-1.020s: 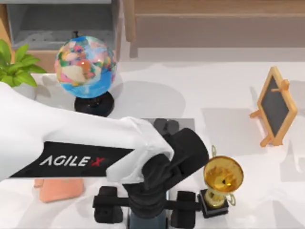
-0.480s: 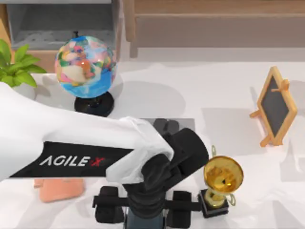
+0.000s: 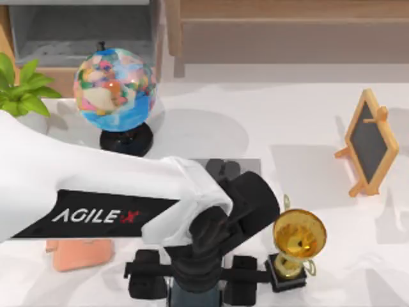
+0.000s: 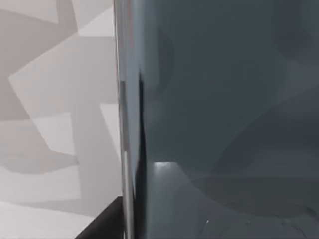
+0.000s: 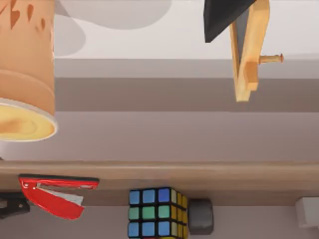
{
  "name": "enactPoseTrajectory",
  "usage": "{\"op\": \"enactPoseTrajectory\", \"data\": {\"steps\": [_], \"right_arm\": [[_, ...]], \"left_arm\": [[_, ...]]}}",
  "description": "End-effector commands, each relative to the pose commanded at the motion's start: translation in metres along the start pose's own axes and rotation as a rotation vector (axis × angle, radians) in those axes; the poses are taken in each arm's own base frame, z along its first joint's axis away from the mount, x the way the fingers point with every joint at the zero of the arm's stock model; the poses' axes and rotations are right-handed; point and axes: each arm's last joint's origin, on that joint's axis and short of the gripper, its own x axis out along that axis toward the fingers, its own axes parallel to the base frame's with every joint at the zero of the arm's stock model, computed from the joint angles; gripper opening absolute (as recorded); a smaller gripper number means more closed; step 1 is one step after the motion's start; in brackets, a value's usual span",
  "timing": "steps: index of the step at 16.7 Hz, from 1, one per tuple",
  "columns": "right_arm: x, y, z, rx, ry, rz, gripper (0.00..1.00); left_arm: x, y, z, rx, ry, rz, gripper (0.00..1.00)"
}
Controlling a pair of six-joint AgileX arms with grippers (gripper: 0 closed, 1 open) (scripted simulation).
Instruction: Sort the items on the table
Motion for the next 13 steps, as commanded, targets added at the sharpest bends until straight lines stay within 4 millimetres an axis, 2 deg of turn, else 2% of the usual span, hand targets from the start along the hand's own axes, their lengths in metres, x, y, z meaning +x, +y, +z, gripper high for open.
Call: {"op": "enactPoseTrajectory", "data": {"steps": [7, 13], "right_arm": [[0.000, 0.000, 0.000, 0.000, 0.000, 0.000, 1.00], [0.000, 0.000, 0.000, 0.000, 0.000, 0.000, 1.00]], "left_arm": [[-0.024, 0.003, -0.001, -0.004, -0.024, -0.018, 0.00], [-0.029, 0.000, 0.001, 0.000, 0.002, 0.001, 0.00]]}}
